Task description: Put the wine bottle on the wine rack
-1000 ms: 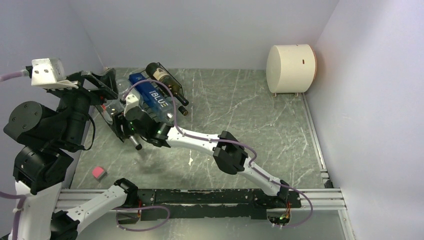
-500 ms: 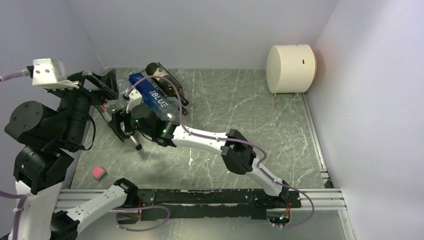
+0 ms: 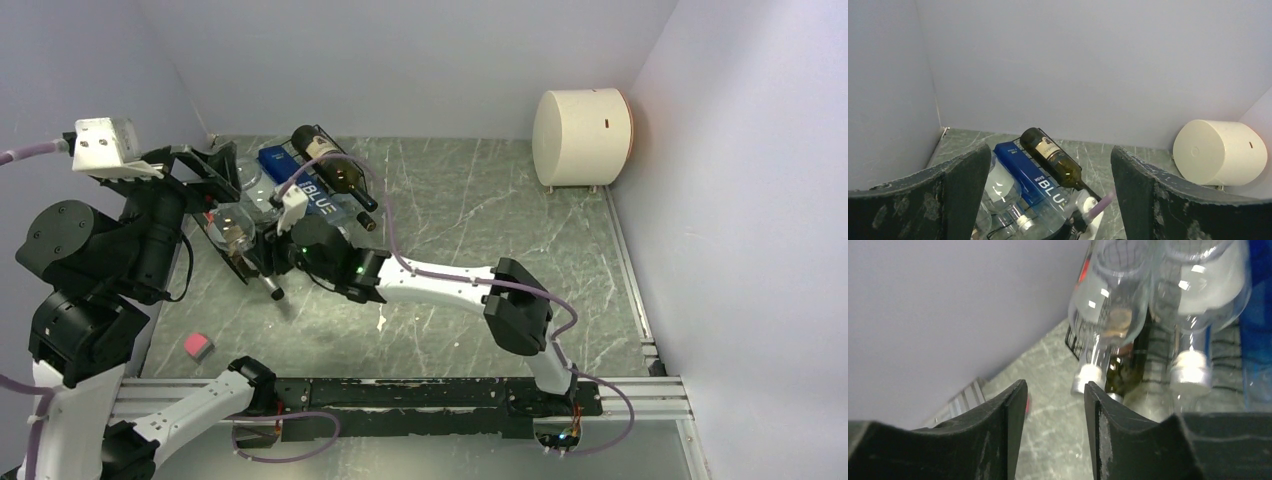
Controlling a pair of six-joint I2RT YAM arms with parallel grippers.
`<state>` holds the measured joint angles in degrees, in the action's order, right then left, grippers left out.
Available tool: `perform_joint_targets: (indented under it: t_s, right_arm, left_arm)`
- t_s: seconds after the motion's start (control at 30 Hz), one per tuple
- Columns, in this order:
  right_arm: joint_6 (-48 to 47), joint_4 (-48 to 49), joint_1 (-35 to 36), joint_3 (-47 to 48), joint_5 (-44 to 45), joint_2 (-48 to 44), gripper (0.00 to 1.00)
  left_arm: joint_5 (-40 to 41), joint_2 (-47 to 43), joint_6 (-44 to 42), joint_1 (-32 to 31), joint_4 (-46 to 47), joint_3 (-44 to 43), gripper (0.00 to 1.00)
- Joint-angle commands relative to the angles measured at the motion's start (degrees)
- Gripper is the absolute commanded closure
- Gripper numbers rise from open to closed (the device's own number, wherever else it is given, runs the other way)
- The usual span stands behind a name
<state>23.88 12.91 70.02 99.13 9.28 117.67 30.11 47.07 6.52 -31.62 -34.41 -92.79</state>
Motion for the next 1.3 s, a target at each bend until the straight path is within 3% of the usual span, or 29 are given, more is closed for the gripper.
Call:
perform_joint_targets:
  t_s: [0.0,0.23,0.43,1.07,1.27]
  right_arm:
    - [-1.91,-2.84,1.36,-2.72,-2.92,-1.54,0.55]
    - [-1.38,-5.58,1.43,-1.05,-4.05,1.53,0.60]
    - [-1.99,-8.06,1.41,2.72,-1.70,5.16,0.72]
    - [-3.24,-12.28,0.05,17.22,3.80,15.48,0.73]
    - [-2.81,-11.79,0.03,11.58,1.97,10.48,0.67]
  left_arm:
    - [-1.04,-0.52,0.85,0.33,-1.49,1.13,0.06]
    - [-1.24,-0.76,1.47,0.33,-2.03,1.40,0.06]
    - [-1.45,-1.01,1.66,0.33,-1.90,1.66,0.06]
    - [-1.44,-0.66,1.47,0.34,-2.06,1.21,0.06]
    - [-1.28,-0.54,1.77,0.35,-2.80,0.57,0.06]
